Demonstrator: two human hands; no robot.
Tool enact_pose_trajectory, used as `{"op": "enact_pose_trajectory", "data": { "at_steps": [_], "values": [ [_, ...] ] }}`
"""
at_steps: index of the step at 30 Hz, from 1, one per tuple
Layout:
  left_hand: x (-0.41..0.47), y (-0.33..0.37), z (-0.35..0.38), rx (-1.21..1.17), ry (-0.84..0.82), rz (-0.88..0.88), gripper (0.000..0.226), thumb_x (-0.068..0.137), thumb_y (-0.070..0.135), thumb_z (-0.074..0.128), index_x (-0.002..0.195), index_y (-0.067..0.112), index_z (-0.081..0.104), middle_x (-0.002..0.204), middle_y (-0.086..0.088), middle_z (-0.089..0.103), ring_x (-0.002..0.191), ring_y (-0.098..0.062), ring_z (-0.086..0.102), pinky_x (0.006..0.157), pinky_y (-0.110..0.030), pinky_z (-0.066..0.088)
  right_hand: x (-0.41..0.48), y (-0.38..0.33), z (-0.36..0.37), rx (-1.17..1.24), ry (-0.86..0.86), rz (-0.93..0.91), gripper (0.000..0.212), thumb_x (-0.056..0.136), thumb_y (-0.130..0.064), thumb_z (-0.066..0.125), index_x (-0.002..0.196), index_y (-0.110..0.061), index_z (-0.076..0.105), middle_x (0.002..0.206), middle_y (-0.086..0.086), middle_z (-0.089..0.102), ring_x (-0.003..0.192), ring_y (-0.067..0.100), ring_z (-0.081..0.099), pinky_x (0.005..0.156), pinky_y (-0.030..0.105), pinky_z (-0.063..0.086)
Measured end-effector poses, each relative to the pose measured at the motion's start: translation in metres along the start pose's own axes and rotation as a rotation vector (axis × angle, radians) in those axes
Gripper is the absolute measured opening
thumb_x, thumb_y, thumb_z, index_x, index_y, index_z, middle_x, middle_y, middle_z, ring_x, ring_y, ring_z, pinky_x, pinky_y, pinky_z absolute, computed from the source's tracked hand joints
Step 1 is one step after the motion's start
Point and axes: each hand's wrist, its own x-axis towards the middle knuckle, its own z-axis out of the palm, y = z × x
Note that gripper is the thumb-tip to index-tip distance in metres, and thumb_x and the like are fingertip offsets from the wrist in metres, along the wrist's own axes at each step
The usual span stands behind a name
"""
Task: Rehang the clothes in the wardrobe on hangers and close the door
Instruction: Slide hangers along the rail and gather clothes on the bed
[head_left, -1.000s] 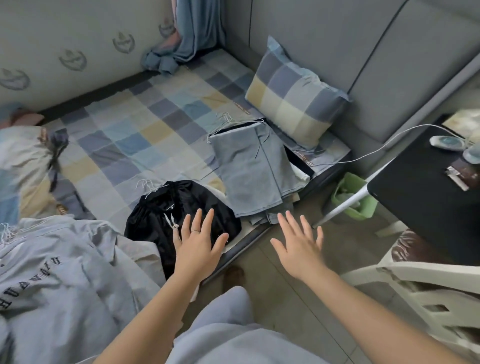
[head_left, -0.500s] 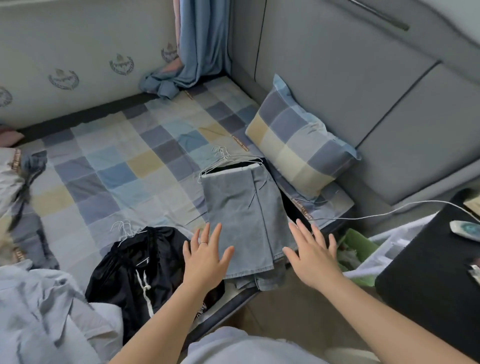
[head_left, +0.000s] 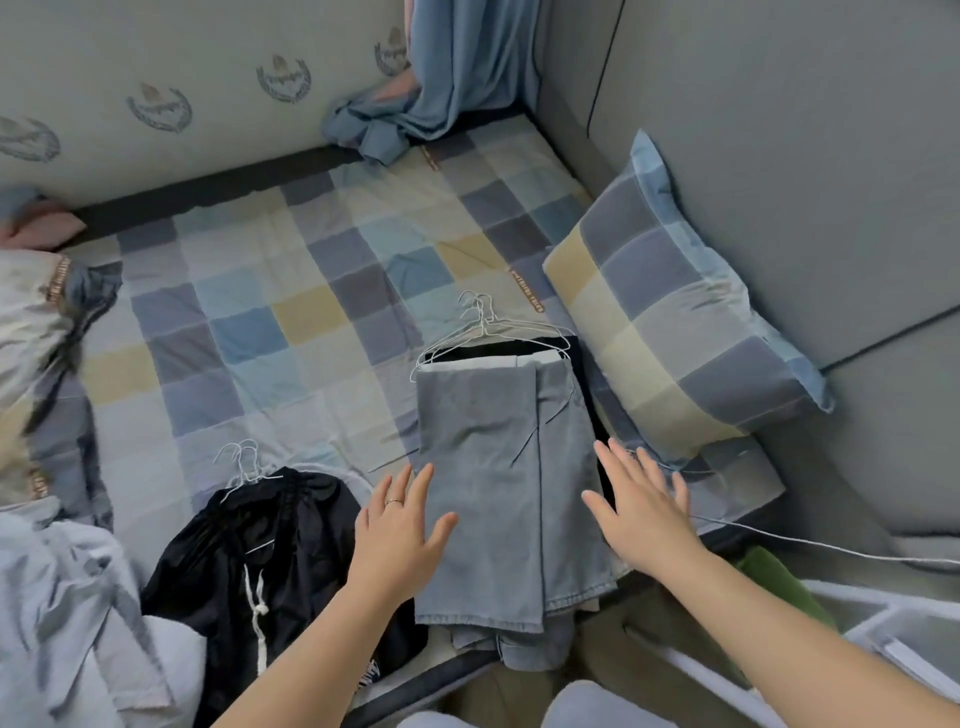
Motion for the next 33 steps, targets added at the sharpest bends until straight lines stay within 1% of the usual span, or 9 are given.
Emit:
{"op": "enact_pose_trajectory", "data": {
  "at_steps": [8,13,15,18,21,25,27,29,33],
  "values": [
    [0.15,-0.008,0.056,-0.287,-0.018,-0.218,0.071,0.097,0.053,0.05,0.157,0.027,0.022,0.162,0.002,0.028,0.148,-0.023,0.023,0.118,-0.039,0.023,0.176,0.029,0.032,-0.037,-0.064,-0.065,0.064,0.101,-0.052,0.032,0.156,-0.036,0.003,0.165,-0.016,-0.003,0.151,0.017,-0.001,0.12,0.052,0.007],
    [0.26,-0.036,0.108,-0.55,0.058,-0.38,0.069,0.096,0.04,0.061,0.155,0.021,0.031,0.154,-0.003,0.042,0.134,-0.023,0.047,0.105,-0.033,0.036,0.284,0.039,0.083,-0.108,-0.058,-0.076,0.066,0.101,-0.052,0.034,0.156,-0.033,0.003,0.165,-0.013,-0.003,0.151,0.02,0.0,0.119,0.052,0.012],
    [0.298,-0.047,0.124,-0.627,0.096,-0.412,0.067,0.096,0.034,0.063,0.154,0.02,0.033,0.145,-0.009,0.052,0.119,-0.022,0.057,0.095,-0.031,0.042,0.325,0.043,0.099,-0.102,-0.048,-0.058,0.069,0.101,-0.052,0.036,0.157,-0.029,0.003,0.165,-0.011,-0.003,0.151,0.021,0.001,0.118,0.051,0.015],
    [0.346,-0.068,0.141,-0.695,0.151,-0.449,0.077,0.094,0.033,0.066,0.157,0.019,0.024,0.15,-0.009,0.045,0.113,-0.018,0.055,0.093,-0.031,0.044,0.378,0.05,0.119,-0.076,-0.016,-0.013,0.071,0.1,-0.052,0.037,0.157,-0.024,0.003,0.166,-0.007,-0.002,0.151,0.024,0.004,0.118,0.051,0.017],
    [0.386,-0.085,0.147,-0.725,0.22,-0.497,0.087,0.092,0.037,0.068,0.159,0.021,0.016,0.155,-0.004,0.038,0.125,-0.022,0.053,0.097,-0.03,0.042,0.418,0.055,0.134,-0.004,-0.002,0.047,0.075,0.1,-0.051,0.039,0.157,-0.019,0.002,0.166,0.003,0.0,0.151,0.03,0.008,0.118,0.051,0.018],
    [0.431,-0.084,0.148,-0.771,0.278,-0.533,0.083,0.089,0.035,0.071,0.156,0.017,0.026,0.147,-0.003,0.046,0.102,-0.014,0.055,0.084,-0.025,0.036,0.448,0.053,0.147,0.289,0.03,0.123,0.074,0.1,-0.046,0.045,0.155,-0.008,0.015,0.162,0.016,0.018,0.145,0.035,0.026,0.114,0.042,0.024],
    [0.446,-0.082,0.146,-0.776,0.264,-0.548,0.078,0.088,0.033,0.072,0.153,0.015,0.032,0.145,-0.005,0.049,0.101,-0.017,0.056,0.085,-0.027,0.039,0.454,0.052,0.146,0.388,0.091,0.152,0.059,0.098,-0.043,0.048,0.141,-0.003,0.038,0.147,0.022,0.041,0.134,0.037,0.041,0.103,0.04,0.034],
    [0.454,-0.083,0.14,-0.826,0.246,-0.612,0.08,0.088,0.034,0.073,0.154,0.013,0.032,0.147,-0.008,0.048,0.118,-0.026,0.055,0.092,-0.032,0.042,0.455,0.053,0.142,0.459,0.119,0.183,0.043,0.097,-0.042,0.048,0.117,-0.004,0.051,0.126,0.018,0.055,0.119,0.036,0.05,0.089,0.038,0.036],
    [0.453,-0.079,0.122,-0.843,0.195,-0.649,0.072,0.086,0.039,0.074,0.146,0.012,0.045,0.14,-0.01,0.055,0.12,-0.031,0.057,0.099,-0.041,0.047,0.447,0.05,0.117,0.755,0.175,0.244,0.031,0.094,-0.038,0.048,0.075,-0.013,0.048,0.079,0.004,0.052,0.085,0.028,0.05,0.071,0.037,0.034]
  ]
}}
